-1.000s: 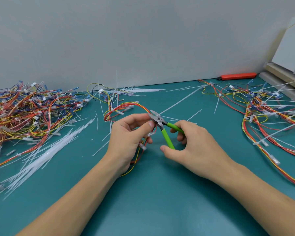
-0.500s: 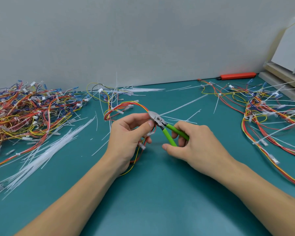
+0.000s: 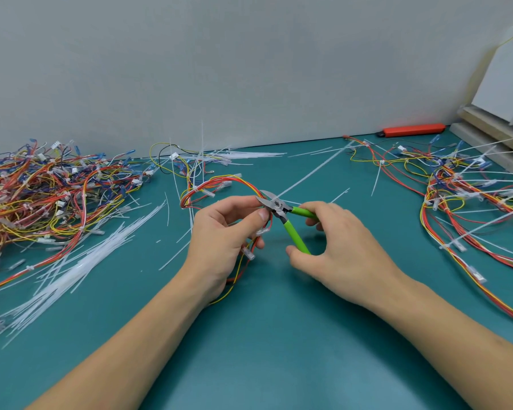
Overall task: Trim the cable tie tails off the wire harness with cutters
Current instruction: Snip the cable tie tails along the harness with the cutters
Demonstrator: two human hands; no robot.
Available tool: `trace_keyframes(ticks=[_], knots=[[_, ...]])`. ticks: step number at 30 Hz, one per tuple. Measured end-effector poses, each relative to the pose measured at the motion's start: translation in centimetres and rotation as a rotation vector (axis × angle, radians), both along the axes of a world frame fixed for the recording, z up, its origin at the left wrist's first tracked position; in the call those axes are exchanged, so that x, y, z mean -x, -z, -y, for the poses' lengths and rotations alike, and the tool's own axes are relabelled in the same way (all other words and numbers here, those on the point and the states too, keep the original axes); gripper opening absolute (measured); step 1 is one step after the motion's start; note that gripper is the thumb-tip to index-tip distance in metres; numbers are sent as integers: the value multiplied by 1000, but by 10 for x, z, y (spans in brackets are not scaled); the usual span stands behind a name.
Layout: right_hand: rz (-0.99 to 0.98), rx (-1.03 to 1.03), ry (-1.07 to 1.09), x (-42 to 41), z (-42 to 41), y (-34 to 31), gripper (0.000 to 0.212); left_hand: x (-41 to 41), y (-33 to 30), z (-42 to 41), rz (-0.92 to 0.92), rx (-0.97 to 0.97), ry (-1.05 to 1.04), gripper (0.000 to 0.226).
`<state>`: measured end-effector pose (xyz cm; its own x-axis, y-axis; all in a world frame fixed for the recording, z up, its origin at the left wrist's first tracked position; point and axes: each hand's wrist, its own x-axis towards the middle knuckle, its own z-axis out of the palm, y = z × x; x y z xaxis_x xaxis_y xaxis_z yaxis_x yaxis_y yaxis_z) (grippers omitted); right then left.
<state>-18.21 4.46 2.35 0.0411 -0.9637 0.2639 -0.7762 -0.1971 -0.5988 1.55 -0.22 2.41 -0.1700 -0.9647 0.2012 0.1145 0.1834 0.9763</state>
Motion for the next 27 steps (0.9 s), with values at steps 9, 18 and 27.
trace_keyframes(ticks=[9, 18, 27], knots=[[80, -76, 15, 2, 0, -3, 33, 2, 0, -1, -4, -13, -19, 10], [17, -35, 23, -1, -1, -2, 44, 3, 1, 0, 15, -7, -23, 10], [19, -35, 9, 1, 2, 3, 53, 3, 2, -1, 2, -13, -18, 13]])
